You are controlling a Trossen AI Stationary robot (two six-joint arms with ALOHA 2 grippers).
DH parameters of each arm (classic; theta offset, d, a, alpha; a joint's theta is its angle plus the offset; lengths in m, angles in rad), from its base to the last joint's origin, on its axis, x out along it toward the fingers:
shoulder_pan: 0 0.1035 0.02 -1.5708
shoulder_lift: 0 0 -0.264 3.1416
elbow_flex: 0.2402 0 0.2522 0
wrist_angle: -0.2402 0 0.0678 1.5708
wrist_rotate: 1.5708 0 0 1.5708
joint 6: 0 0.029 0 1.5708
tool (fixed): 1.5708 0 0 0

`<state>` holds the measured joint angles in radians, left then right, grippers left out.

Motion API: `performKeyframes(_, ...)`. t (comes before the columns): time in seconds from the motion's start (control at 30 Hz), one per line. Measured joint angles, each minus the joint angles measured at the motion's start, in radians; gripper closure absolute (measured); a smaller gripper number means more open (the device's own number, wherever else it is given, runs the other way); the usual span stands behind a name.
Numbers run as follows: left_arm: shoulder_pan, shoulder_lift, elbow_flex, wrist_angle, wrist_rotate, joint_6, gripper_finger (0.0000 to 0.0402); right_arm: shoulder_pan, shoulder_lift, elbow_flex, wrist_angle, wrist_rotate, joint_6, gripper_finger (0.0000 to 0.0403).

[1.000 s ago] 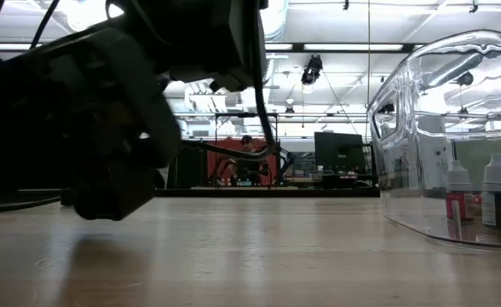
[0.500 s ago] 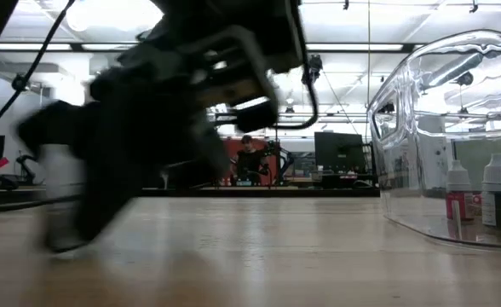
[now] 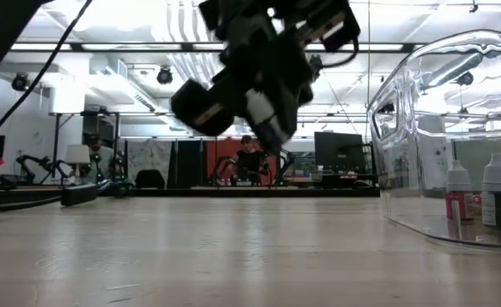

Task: Pick & Place food coloring
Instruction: Put the black food color into the transparent bin

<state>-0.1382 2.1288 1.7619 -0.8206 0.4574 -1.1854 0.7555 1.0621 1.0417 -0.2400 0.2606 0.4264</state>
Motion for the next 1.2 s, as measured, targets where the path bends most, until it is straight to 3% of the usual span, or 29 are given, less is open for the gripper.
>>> performKeyframes(0.27,0.069,-0.002,0.269,-0.214,-0.092,0.198,0.0358,0.0,-0.05,0.019,0.029,0.004,-0.037,0.0301)
performKeyframes(0.67,0.12,-0.003,0.593,-0.227,-0.118,0.39,0.0358,-0.001,-0.032,0.019,0.082,0.071,-0.043,0.0307)
performKeyframes(1.07,0.132,-0.091,0.561,-0.153,-0.1,0.523,0.0358,-0.001,-0.004,0.015,0.094,0.195,-0.038,0.0307)
performKeyframes(1.2,0.134,-0.095,0.562,-0.124,-0.114,0.572,0.0358,-0.004,0.009,0.013,0.099,0.292,-0.04,0.0307)
